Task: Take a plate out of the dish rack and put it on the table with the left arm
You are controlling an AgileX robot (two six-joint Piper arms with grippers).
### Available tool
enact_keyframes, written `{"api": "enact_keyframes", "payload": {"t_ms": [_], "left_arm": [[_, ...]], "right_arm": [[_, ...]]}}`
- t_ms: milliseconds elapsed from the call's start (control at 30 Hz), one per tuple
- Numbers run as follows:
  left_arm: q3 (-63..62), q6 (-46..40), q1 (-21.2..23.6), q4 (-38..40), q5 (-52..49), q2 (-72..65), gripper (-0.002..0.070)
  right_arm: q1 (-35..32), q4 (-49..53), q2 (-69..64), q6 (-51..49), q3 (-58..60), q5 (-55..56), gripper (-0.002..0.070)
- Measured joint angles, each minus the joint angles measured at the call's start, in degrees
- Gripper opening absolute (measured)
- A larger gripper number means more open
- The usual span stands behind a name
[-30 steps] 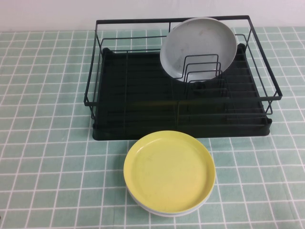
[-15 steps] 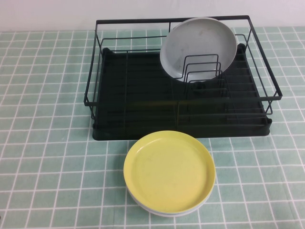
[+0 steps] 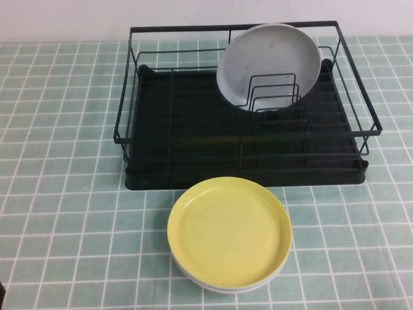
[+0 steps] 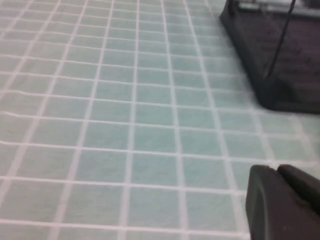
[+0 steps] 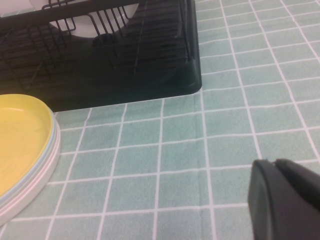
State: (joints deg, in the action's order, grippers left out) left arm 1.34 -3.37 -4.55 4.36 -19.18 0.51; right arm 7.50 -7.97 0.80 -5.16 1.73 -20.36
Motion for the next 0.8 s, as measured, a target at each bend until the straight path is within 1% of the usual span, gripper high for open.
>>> {"api": "enact_keyframes", "payload": {"t_ms": [67, 200, 300, 600, 667, 733, 800], "left_arm": [[0.1, 2.1, 0.0, 5.5, 2.2, 0.0, -0.0004], [0.1, 5.1, 0.0, 18.0, 10.2, 0.0, -0.0004], [0.1, 5.7, 0.0, 22.4, 15.0, 0.0, -0.0004], [0.1, 8.3, 0.0, 28.1, 21.2, 0.0, -0.0004], [-0.4, 8.4, 0.0, 27.9, 18.1, 0.0, -0.0004], [-2.8, 8.4, 0.0, 25.6, 11.8, -0.8, -0.0004], [-7.6, 8.2, 0.0, 22.3, 4.5, -4.7, -0.0004]], "right_arm": [[0.0, 0.0, 0.0, 0.0, 0.0, 0.0, -0.0020], [0.0, 0.0, 0.0, 0.0, 0.0, 0.0, -0.0020], [0.0, 0.0, 0.0, 0.0, 0.0, 0.0, -0.0020], [0.0, 0.0, 0.0, 0.0, 0.0, 0.0, -0.0020], [0.0, 0.0, 0.0, 0.0, 0.0, 0.0, -0.0020], [0.0, 0.0, 0.0, 0.0, 0.0, 0.0, -0.0020], [0.0, 0.0, 0.0, 0.0, 0.0, 0.0, -0.0020]]}}
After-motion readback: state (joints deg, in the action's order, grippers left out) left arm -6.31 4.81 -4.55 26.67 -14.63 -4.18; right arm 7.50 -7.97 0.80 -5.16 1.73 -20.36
